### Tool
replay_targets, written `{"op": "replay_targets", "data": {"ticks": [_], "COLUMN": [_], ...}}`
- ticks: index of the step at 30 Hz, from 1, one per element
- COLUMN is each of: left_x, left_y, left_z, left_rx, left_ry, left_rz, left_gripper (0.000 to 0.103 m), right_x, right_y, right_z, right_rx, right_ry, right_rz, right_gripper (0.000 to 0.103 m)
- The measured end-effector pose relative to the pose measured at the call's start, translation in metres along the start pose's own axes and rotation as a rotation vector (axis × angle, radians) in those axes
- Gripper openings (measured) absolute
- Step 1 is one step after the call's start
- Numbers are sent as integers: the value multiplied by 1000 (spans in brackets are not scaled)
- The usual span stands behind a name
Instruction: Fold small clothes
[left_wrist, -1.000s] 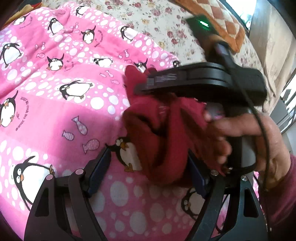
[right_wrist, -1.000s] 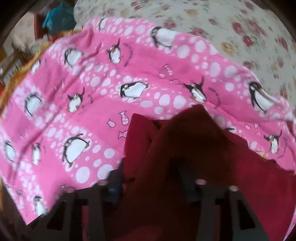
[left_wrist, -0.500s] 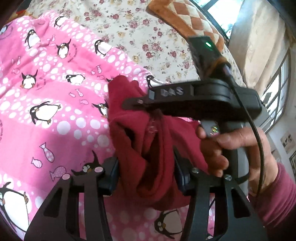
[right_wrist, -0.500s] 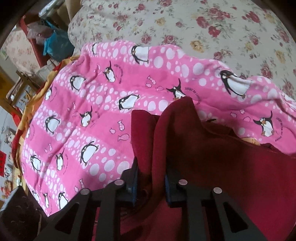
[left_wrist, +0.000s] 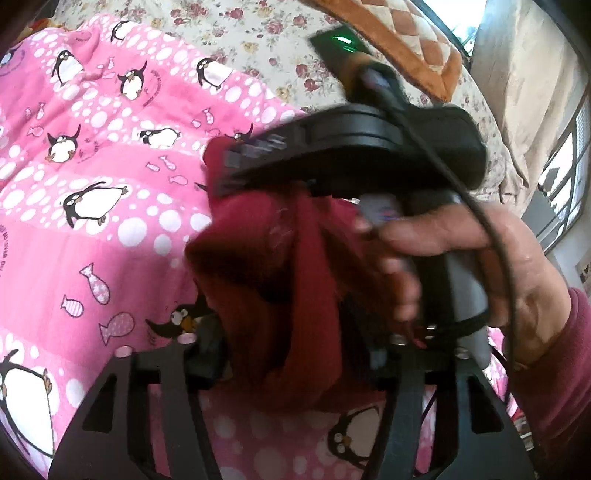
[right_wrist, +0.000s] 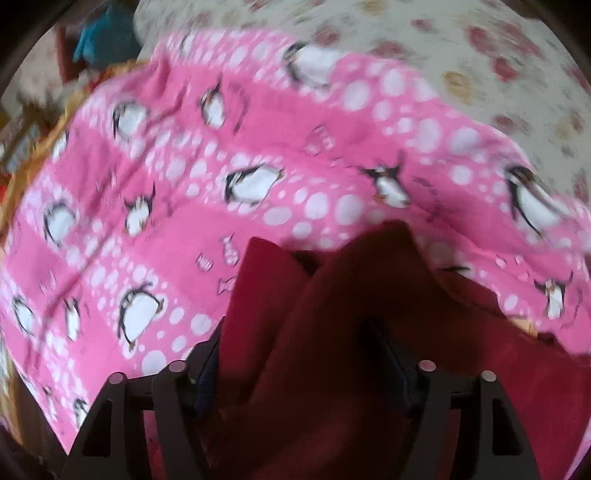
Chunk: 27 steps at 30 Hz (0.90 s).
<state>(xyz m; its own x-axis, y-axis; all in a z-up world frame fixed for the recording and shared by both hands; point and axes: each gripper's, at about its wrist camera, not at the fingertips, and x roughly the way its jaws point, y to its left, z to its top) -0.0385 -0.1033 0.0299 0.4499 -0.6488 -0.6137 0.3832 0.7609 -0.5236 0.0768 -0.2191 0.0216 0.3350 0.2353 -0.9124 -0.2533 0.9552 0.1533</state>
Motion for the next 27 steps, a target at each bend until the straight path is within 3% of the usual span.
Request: {"op": "replay_targets", "data": {"ticks": [2,3,4,6,9,14,19,27], "left_x": [1,2,2,-1,-10,-14,6,52], "left_y": [-5,-10,-15,-30,-54,-105,-160,-216], "left_z": [-2,-3,-3,-4,2,16,16,7], "left_rx": [16,32,47,83,118,202,276,341], "left_ry": [4,9,17,22,22,22,66,140], "left_rz": [-6,-15,-4,43,42,7,-21,-54], "left_gripper": [55,45,26,23,20,20,19,17], "right_x": [-9,-16,-24,-40,-69,-125,-171,-187], "right_y": [-12,-17,-21,-30,-45,-68,-115,-199], "right_z": [-6,-8,-11,-16,-25,-36,-56,-105], "right_rx": [17,24,27,36,73,103,167,310], "right_ry": [-9,-24,-39,-77,-141,-223,-275,-280], "right_rz": [28,45,52,72,128,153,142,124], "right_gripper": [32,22,20,18,18,17,17,17]}}
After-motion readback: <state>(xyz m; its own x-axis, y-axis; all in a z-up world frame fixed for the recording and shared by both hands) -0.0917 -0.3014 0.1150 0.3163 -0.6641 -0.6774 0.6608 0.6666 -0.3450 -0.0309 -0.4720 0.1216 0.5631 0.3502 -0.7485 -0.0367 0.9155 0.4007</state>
